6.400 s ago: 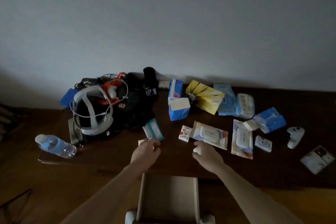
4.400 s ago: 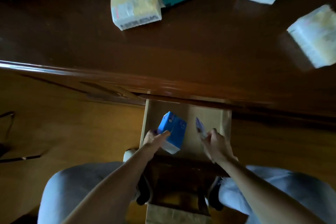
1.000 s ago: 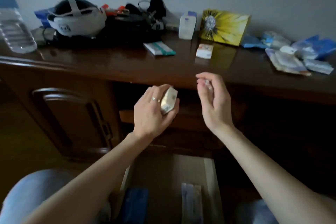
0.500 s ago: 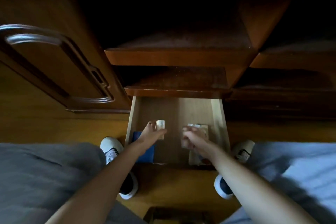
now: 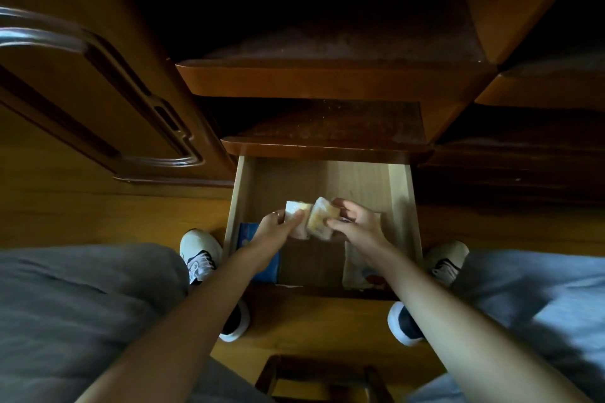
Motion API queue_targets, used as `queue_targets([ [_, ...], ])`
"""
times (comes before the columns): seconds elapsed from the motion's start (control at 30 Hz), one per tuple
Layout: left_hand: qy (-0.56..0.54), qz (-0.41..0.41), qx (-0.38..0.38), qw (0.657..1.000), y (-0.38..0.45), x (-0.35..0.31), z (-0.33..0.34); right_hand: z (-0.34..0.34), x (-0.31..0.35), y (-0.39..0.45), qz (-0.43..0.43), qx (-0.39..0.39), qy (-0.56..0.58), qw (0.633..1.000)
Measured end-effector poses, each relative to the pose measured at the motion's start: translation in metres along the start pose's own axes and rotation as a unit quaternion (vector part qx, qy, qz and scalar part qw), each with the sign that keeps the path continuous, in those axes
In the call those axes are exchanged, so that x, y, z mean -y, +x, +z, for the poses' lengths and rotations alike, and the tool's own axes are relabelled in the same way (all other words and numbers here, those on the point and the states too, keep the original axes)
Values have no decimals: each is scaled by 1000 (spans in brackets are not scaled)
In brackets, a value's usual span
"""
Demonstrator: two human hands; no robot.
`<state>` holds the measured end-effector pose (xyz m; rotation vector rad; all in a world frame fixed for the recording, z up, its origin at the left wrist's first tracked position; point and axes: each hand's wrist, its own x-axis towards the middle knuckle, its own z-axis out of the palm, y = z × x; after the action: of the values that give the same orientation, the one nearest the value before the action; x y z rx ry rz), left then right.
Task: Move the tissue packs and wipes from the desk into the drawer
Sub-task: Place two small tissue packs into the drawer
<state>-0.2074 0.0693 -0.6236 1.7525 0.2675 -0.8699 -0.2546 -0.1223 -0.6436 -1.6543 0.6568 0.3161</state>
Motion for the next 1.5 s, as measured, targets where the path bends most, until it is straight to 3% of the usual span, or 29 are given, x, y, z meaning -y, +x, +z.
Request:
queue_targets([
  [0.2, -45, 12, -60, 997, 8, -4, -6, 8, 8, -2, -79, -26, -84, 993],
  [0.33, -132, -11, -26, 991, 5, -8, -5, 20, 15, -2, -146, -60, -151, 976],
  [0.53, -151, -24, 12, 988, -3, -4, -2, 26, 19, -2, -110, -57, -154, 980],
  [0.67, -88, 49, 48, 994, -4, 1, -6, 36, 21, -1, -93, -38, -147, 984],
  [0.77, -83, 60, 30, 994, 0, 3, -10, 38, 17, 1, -22, 0, -97, 995],
  [0.9, -17, 39, 36, 998, 3, 8, -14, 35, 8, 6, 11, 48, -54, 997],
  [0.97, 78, 41, -53, 995, 5, 11, -21, 36, 0, 12, 30, 64, -11, 997],
  [1.03, 239, 118, -193, 944, 7, 16, -36, 38, -8, 16, 64, 66, 0, 996],
  [1.07, 296, 152, -242, 912, 8, 19, -45, 41, -14, 18, 77, 64, -26, 995],
  [1.13, 334, 135, -279, 890, 8, 26, -60, 50, -27, 18, 80, 62, -137, 985],
  [1.2, 347, 95, -275, 892, 6, 35, -67, 65, -42, 15, 83, 80, -199, 973],
  [1.33, 371, 113, -253, 886, 4, 46, -65, 89, -53, 13, 53, 148, -302, 940],
  [1.5, 359, 104, -251, 893, 9, 44, -66, 86, -41, 26, 45, 163, -392, 904],
])
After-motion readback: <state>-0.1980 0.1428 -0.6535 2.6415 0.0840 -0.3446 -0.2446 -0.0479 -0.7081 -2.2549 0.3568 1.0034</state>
